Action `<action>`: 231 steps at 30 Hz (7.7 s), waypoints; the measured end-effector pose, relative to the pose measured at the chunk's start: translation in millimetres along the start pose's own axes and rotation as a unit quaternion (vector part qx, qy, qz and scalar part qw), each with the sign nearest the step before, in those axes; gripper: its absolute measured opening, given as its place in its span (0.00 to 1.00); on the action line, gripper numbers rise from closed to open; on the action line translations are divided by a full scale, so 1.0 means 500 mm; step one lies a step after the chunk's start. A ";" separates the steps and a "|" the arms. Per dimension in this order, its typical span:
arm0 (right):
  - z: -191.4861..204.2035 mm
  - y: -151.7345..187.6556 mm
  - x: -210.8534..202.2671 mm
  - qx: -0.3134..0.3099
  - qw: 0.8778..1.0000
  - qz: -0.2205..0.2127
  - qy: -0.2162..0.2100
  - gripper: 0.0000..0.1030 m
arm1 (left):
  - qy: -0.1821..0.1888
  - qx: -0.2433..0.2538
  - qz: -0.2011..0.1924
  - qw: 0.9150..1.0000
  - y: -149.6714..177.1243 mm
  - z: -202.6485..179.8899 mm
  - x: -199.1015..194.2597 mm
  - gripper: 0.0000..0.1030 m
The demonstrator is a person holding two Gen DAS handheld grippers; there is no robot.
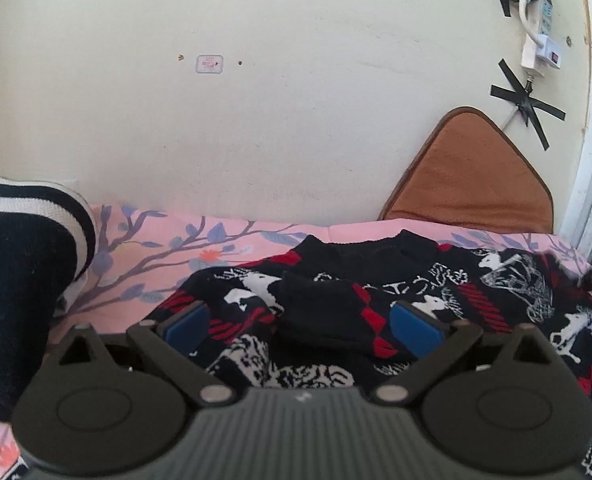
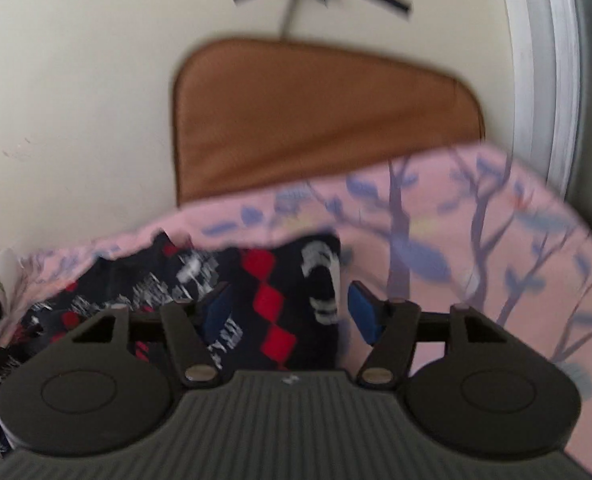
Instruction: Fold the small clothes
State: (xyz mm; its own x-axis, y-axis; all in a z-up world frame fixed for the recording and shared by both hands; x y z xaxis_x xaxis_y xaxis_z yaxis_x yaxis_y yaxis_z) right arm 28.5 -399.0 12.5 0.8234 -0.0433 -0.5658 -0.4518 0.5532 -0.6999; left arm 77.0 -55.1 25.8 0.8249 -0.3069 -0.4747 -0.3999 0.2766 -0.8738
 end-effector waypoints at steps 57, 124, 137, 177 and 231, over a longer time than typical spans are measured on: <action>0.770 0.620 -0.228 -0.686 0.667 -0.031 -0.289 0.10 | -0.318 -0.223 -0.128 0.913 0.266 0.505 -0.812 0.98; 0.080 -0.016 -0.083 0.161 0.977 -0.060 -0.127 0.08 | 0.091 -0.140 0.066 0.984 0.034 0.145 0.019 0.11; 0.046 0.020 0.021 0.135 0.986 -0.025 -0.092 0.09 | 0.032 -0.147 0.062 0.987 0.008 0.183 0.048 0.93; 0.421 0.117 0.050 -0.272 0.952 0.066 -0.120 0.57 | 0.129 -0.051 0.130 0.982 0.017 0.103 0.108 0.14; 0.139 0.141 -0.051 0.014 0.998 -0.064 0.015 0.60 | 0.038 0.129 0.089 0.987 0.025 0.024 0.098 0.18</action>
State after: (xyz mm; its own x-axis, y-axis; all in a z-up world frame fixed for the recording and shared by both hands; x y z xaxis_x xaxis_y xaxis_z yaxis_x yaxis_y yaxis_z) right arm -0.2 -301.1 7.9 0.8633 -0.1397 -0.4849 -0.3332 0.5640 -0.7556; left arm 117.2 -55.9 -7.5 0.7150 -0.2975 -0.6327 -0.4126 0.5510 -0.7254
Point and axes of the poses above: each gripper's, at about its wrist camera, not at the fingertips, and x roughly the way its jaws point, z to its left, y to its underside, the point moved 4 cm from there along x, roughly the way its jaws point, and after that the axes turned 14 degrees about x, right-handed, at the moved point
